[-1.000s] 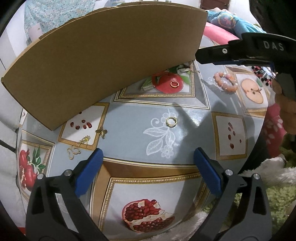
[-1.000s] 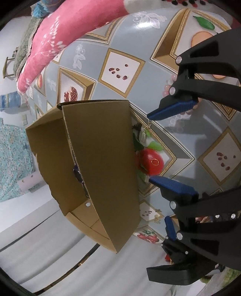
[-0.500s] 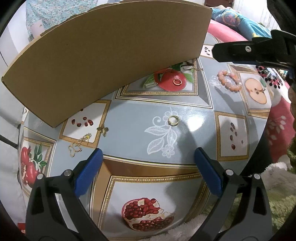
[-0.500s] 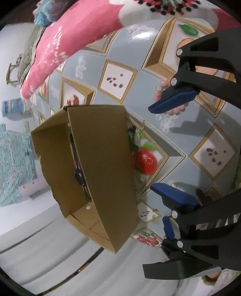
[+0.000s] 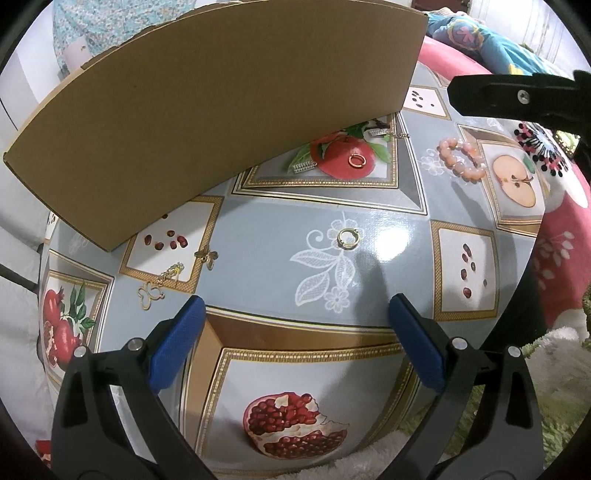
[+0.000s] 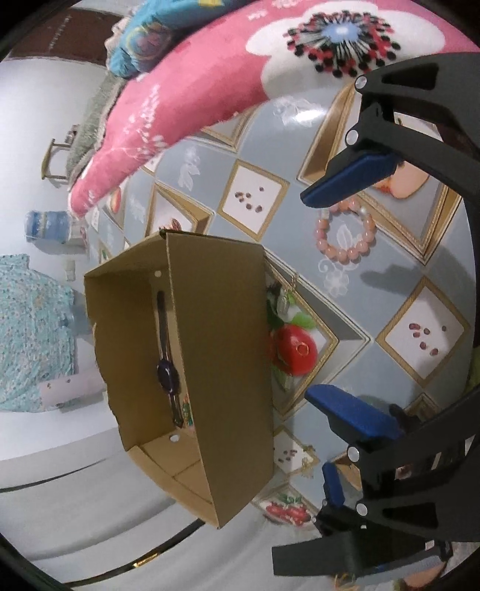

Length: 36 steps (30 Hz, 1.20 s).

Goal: Organize jewelry
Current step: 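Move the left tool toward the small gold charm on the table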

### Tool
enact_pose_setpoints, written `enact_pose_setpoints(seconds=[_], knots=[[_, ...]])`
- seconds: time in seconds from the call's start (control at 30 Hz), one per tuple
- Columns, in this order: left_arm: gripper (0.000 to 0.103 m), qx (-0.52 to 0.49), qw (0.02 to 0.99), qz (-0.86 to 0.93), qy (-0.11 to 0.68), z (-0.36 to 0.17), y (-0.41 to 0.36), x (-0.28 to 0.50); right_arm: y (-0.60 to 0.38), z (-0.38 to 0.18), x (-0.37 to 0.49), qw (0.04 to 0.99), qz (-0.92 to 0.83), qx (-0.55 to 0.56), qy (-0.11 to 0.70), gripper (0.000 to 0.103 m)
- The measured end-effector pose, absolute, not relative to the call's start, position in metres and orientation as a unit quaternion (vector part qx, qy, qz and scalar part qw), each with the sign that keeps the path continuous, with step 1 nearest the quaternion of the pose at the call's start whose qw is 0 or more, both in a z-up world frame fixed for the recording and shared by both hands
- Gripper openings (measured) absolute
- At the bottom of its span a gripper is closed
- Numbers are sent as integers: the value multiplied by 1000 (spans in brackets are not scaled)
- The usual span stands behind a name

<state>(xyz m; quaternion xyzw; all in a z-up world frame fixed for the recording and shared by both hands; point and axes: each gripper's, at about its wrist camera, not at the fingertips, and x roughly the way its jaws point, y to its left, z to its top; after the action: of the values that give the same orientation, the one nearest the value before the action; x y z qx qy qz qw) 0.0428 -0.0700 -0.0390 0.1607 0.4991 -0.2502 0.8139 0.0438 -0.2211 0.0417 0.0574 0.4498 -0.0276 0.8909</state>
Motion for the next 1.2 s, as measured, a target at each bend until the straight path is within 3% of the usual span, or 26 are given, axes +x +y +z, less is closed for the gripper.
enact_pose_setpoints(seconds=[0.37, 0.7, 1.2], knots=[[96, 169, 811, -254, 499, -40, -74, 41, -216, 51, 39, 896, -89, 13, 435, 96], [96, 175, 806, -262, 501, -41, -76, 44, -235, 50, 33, 909, -32, 73, 410, 96], [96, 185, 789, -258, 526, -39, -86, 56, -240, 18, 51, 889, 5, 72, 453, 96]])
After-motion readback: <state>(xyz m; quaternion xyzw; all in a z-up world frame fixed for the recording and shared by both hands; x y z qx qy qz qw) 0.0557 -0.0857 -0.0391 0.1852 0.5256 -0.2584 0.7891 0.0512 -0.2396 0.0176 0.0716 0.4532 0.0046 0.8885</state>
